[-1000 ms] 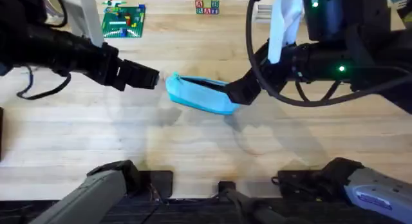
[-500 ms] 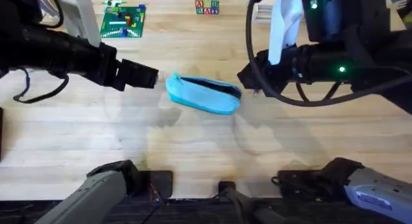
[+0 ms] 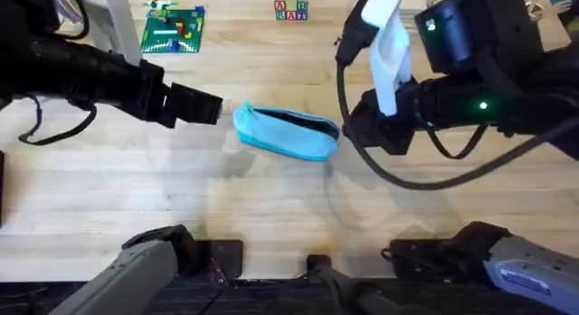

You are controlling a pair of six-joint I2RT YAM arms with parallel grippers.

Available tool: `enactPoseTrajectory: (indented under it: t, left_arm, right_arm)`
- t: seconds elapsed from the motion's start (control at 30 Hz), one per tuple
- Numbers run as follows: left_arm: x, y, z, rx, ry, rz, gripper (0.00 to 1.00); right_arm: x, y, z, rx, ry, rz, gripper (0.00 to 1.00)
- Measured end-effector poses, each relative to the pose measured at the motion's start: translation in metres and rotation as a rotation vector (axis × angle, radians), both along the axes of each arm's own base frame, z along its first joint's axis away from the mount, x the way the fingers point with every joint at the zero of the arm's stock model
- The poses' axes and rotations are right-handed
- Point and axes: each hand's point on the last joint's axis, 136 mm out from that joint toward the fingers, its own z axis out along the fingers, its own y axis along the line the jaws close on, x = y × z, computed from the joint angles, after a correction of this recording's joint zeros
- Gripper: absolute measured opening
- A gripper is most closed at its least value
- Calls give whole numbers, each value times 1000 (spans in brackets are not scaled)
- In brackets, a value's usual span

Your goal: Unzip the bag, pick up the pens from the table one at a time and place them inside, then zip the bag closed.

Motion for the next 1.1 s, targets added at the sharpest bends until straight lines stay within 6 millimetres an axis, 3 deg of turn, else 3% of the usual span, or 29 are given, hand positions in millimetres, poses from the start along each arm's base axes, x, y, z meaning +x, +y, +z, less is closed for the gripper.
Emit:
enactPoseTrajectory:
  t: [0.4,0.7,1.1]
  left_arm:
    - [0,0,0,0,0,0,995]
    - [0,0,0,0,0,0,995]
    - [0,0,0,0,0,0,995]
  right_arm:
    - [-8,10,0,-2,-38,177,30]
    - [13,25,-28,-24,-9,197,30]
    - [19,29,-56,-57,58,199,30]
